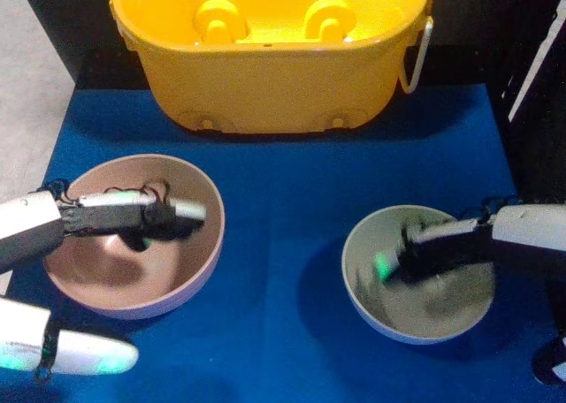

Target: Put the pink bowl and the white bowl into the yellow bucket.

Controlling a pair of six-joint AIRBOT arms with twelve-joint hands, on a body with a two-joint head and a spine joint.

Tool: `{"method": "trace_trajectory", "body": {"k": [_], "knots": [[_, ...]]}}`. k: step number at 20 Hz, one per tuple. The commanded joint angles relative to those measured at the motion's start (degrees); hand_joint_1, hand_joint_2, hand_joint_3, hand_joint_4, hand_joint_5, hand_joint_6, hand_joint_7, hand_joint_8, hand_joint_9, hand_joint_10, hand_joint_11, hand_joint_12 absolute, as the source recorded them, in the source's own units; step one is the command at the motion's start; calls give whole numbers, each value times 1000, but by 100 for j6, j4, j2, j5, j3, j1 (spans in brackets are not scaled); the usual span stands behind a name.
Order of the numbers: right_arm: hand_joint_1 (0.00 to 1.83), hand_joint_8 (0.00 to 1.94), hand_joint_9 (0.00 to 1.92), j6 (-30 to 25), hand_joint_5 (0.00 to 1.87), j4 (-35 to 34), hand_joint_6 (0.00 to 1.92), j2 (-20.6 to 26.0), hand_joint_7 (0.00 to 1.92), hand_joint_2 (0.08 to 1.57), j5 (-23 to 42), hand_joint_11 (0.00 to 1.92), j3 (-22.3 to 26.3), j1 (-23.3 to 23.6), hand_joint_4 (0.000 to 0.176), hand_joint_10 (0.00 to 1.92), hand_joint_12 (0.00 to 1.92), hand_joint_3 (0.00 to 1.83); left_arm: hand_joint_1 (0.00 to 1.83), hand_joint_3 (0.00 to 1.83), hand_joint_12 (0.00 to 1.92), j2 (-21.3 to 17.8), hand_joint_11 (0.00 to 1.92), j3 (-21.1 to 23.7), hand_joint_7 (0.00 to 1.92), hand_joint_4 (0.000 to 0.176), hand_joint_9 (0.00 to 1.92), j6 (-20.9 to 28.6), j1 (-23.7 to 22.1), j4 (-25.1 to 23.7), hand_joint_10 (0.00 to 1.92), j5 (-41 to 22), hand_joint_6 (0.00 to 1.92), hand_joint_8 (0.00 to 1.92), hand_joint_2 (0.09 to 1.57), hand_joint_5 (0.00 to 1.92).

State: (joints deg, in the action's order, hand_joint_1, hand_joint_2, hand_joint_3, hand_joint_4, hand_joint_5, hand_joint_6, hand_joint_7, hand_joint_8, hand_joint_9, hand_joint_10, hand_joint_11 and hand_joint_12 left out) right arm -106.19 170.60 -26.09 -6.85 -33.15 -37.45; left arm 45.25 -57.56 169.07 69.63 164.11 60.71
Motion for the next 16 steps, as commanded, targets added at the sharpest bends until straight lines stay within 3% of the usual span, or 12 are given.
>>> {"method": "trace_trajectory", "body": {"k": [1,6,8,12,16], "knots": [[787,181,315,-5,562,197,149,-37,532,951,-507,27,-1,74,0,725,1518,0,854,7,1390,39,0,-27,414,0,183,54,-26,208,603,600,11,28,996,416],[852,87,318,-5,583,197,75,-108,568,920,-509,6,-53,78,0,632,1458,0,857,1,1307,50,0,-58,419,0,189,54,-22,221,539,568,3,8,997,424],[895,92,394,-5,607,197,74,-202,621,888,-514,98,-114,79,0,650,1364,0,834,0,1289,90,0,-93,417,0,198,52,-23,230,516,531,0,4,994,420],[854,68,343,-5,573,197,45,-434,586,932,-519,69,-270,69,0,651,1338,7,796,3,1363,267,0,-198,425,0,198,52,-19,284,491,427,4,4,1003,426],[801,38,309,-5,563,197,24,-647,572,982,-519,2,-426,-102,0,647,1481,2,826,0,1379,460,0,-300,438,0,197,48,36,366,493,381,6,5,992,445]]}}
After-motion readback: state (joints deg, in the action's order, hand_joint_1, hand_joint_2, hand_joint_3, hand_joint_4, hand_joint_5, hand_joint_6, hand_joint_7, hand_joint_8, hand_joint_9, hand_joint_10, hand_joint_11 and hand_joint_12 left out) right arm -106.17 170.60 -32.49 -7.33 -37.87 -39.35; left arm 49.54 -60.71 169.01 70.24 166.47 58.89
